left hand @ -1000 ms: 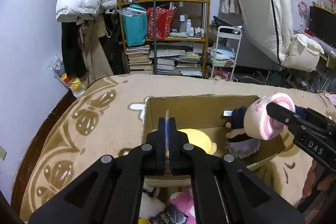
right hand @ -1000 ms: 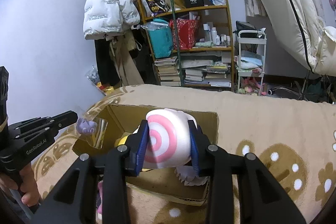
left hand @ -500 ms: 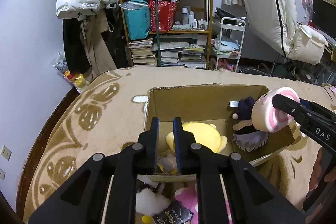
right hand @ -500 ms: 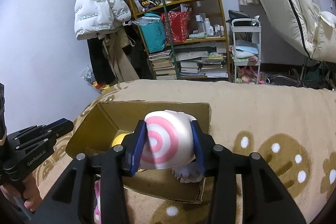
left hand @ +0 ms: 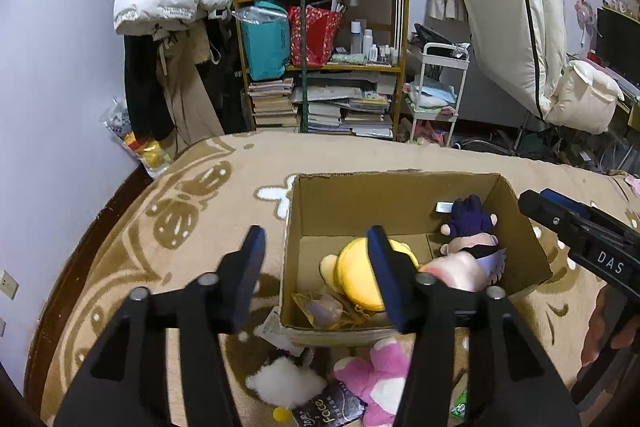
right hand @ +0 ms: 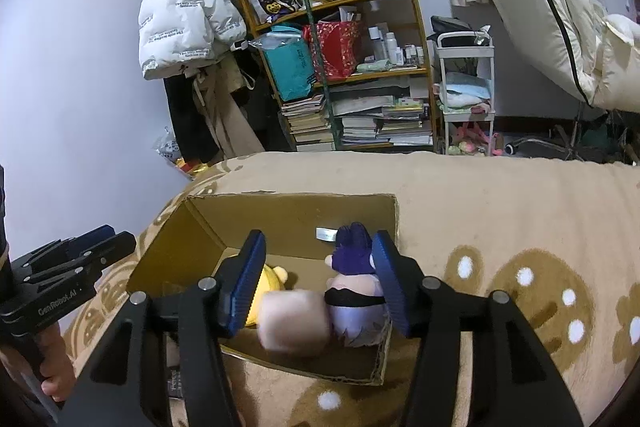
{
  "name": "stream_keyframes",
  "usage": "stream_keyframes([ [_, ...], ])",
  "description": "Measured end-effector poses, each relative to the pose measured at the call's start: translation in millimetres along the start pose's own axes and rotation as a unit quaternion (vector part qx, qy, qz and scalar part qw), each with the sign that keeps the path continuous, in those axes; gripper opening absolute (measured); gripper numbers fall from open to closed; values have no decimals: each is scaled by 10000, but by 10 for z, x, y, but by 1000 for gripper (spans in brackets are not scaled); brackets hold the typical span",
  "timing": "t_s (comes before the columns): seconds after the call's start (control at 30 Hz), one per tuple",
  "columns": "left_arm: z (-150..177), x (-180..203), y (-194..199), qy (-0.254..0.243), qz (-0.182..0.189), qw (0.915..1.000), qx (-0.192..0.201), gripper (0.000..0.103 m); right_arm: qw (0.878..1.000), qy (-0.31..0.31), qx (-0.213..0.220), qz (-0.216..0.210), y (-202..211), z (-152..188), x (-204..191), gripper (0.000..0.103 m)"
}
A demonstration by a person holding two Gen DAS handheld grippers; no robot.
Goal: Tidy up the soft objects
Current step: 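Lower the swirl cushion into the box and open the right tool, then withdraw both tools from the box toward the tissue packs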
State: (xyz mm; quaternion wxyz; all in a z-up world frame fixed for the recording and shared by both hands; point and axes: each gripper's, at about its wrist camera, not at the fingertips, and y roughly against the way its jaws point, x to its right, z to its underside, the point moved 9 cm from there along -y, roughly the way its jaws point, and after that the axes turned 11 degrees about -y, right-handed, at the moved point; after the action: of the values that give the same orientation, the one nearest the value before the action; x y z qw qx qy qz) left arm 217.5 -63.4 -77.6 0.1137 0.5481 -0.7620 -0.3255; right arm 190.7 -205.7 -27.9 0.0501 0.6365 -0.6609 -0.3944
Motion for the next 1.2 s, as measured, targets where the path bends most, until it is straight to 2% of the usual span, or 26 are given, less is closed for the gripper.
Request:
stream_keyframes([
  [0.03, -11, -8, 25, -18, -53, 10000, 14, 66, 10000, 6, 6, -37, 17, -5, -9, 58],
  [0.13, -33, -16, 125, -53, -83, 9999, 68, 79, 9999, 72, -43, -61, 37, 8, -33, 60],
  [0.27, -39, -76, 289, 36, -203, 9996, 187, 86, 9999, 113, -64, -45, 116, 62, -64, 76],
  [0.33, -35, -115, 357, 86, -251, 9994, 206, 91, 9999, 123, -62, -37, 170, 74, -79, 77],
  [0.4, -21, -154, 416, 128, -313, 9992, 196, 94, 9999, 128, -68, -19, 223, 91, -88, 89],
  [0.5, 30, -170, 487, 153, -258, 9994, 158, 98, 9999, 129, -23, -7, 286, 98, -87, 93],
  [0.67, 148, -182, 566, 199, -246, 9995, 29, 99, 9997, 209, -135, -19, 387, 175, -115, 94],
  [0.77, 223, -188, 600, 213, -261, 9994, -86, 99, 9993, 307, -189, 39, 458, 242, -131, 101],
  [1.2, 557, -287, 671, 305, -383, 9959, -765, 99, 9980, 392, -433, 247, 687, 496, -138, 103],
])
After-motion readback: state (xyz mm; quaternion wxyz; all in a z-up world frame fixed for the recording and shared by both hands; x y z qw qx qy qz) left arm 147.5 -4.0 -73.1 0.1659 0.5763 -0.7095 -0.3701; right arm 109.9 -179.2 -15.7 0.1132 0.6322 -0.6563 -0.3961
